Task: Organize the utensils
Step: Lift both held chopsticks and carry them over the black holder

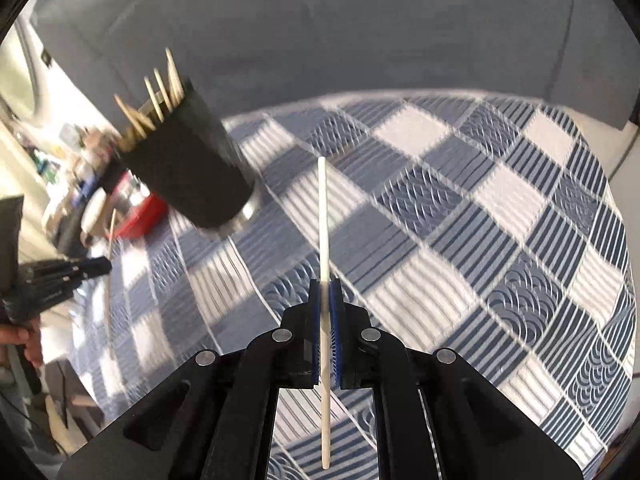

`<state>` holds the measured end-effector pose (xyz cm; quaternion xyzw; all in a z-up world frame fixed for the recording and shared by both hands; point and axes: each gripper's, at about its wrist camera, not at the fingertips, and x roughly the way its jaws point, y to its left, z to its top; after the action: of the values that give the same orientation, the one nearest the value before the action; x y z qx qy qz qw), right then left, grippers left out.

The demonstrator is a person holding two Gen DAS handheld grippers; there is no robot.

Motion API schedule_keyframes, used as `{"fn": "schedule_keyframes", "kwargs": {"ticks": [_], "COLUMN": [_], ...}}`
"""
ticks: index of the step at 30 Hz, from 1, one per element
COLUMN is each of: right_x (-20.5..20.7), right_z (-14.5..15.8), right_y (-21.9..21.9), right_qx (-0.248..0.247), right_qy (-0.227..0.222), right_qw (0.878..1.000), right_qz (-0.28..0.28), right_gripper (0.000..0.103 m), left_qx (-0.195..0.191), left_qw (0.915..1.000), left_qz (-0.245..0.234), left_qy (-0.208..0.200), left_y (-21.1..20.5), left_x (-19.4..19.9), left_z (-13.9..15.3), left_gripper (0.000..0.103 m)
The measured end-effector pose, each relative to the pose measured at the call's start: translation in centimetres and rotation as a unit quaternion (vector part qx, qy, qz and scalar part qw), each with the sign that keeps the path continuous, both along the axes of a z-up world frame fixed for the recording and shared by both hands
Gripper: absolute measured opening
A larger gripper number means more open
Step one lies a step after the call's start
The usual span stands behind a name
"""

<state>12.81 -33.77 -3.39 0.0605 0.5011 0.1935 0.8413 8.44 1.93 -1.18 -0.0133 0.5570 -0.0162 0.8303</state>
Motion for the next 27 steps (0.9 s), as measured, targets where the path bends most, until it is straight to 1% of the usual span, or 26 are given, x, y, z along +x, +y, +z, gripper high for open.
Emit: {"fn": "schedule_keyframes", "kwargs": {"ticks": [2,6,11,16,20,23,25,27], "right_x": [0.6,2.0,3.7,5.0,6.0,6.5,7.0,7.3], "right_z": [1.7,5.5,9.4,13.2,15.9,17.0,17.5,18.0], "right_y": [0.4,1.6,2.9,5.0,7.3,8.7,9.5,10.3], "right_qx": [0.011,0.022,0.034,0.040,0.042,0.045,0.056,0.068], "right_qy": [-0.018,-0.053,-0.086,-0.124,-0.157,-0.170,-0.177,-0.194], "right_qw": [1.000,0.998,0.996,0.991,0.986,0.983,0.980,0.976], "right_qz": [0.003,0.011,0.009,0.024,0.047,0.057,0.065,0.068], "right_gripper": [0.005,0.005,0.005,0.005,0.005,0.005,0.005,0.005], "left_qx": [0.001,0.014,0.029,0.020,0.003,-0.018,-0.029,-0.032], "left_qw": [0.9999,0.9984,0.9951,0.9913,0.9875,0.9838,0.9804,0.9778], "left_qz": [0.002,0.003,0.001,0.003,0.007,0.009,0.005,0.000], "left_qy": [-0.015,-0.054,-0.095,-0.130,-0.158,-0.178,-0.195,-0.207], "left_y": [-0.3,-0.1,-0.6,-0.2,0.1,0.2,0.0,-0.2], "left_x": [1.5,2.6,3.6,5.2,6.6,7.5,8.3,8.8], "left_z": [1.2,4.4,7.5,10.7,13.1,14.7,15.9,16.6], "left_gripper": [0.005,0.005,0.005,0.005,0.005,0.005,0.005,0.005]}}
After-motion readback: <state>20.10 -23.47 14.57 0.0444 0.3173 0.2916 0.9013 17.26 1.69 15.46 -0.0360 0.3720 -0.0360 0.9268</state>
